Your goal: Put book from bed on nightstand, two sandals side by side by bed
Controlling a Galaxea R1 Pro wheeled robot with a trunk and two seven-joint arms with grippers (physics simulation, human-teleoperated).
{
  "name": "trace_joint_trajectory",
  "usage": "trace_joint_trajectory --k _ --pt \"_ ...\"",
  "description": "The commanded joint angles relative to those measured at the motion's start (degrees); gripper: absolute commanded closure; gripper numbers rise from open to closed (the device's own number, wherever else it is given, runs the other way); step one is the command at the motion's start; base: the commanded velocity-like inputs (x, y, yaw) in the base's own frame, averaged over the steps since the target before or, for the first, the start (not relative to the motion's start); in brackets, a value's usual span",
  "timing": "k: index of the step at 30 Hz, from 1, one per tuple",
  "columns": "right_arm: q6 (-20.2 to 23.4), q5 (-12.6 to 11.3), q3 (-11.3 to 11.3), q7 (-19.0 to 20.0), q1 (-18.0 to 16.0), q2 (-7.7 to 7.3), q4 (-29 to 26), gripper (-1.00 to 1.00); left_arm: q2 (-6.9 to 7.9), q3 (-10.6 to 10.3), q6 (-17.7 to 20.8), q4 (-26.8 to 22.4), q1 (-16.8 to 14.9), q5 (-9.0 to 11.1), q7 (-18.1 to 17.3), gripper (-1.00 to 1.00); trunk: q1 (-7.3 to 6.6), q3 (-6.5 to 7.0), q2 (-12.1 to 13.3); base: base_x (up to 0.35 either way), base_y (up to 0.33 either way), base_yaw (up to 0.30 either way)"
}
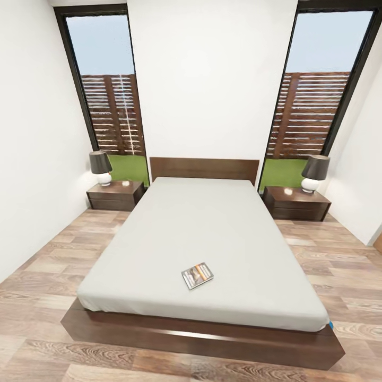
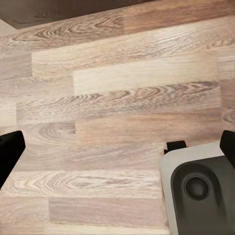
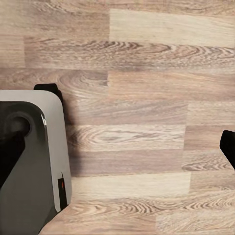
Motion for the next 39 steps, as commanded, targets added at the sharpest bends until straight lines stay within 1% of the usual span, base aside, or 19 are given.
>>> trace_joint_trajectory --k 1,9,14,17,24,39 --pt "-0.35 0.52 -0.50 0.11 -0.09 -0.04 0.19 -1.00 0.01 -0.50 -0.15 0.02 -0.04 0.38 0.22 -1.00 0.05 -0.11 -0.10 0.183 0.126 -0.001" --pt "-0.35 0.52 -0.50 0.11 -0.11 -0.03 0.18 -1.00 -0.03 -0.65 -0.15 0.02 -0.04 0.38 0.22 -1.00 0.05 -0.11 -0.10 0.123 0.067 0.000" --pt "-0.35 0.52 -0.50 0.11 -0.10 -0.03 0.18 -1.00 -0.03 -1.28 -0.15 0.02 -0.04 0.38 0.26 -1.00 0.05 -0.11 -0.10 0.131 0.003 0.000" --pt "-0.35 0.52 -0.50 0.11 -0.08 -0.03 0.18 -1.00 -0.01 -1.85 -0.15 0.02 -0.04 0.38 0.28 -1.00 0.05 -0.11 -0.10 0.220 -0.001 0.000" --pt "-0.35 0.52 -0.50 0.11 -0.09 -0.03 0.18 -1.00 -0.03 -2.30 -0.15 0.02 -0.03 0.38 0.30 -1.00 0.05 -0.11 -0.10 0.222 -0.001 0.000" --pt "-0.35 0.52 -0.50 0.11 -0.10 -0.03 0.18 -1.00 -0.01 -2.56 -0.15 0.02 -0.04 0.38 0.30 -1.00 0.05 -0.11 -0.10 0.238 0.000 0.000"
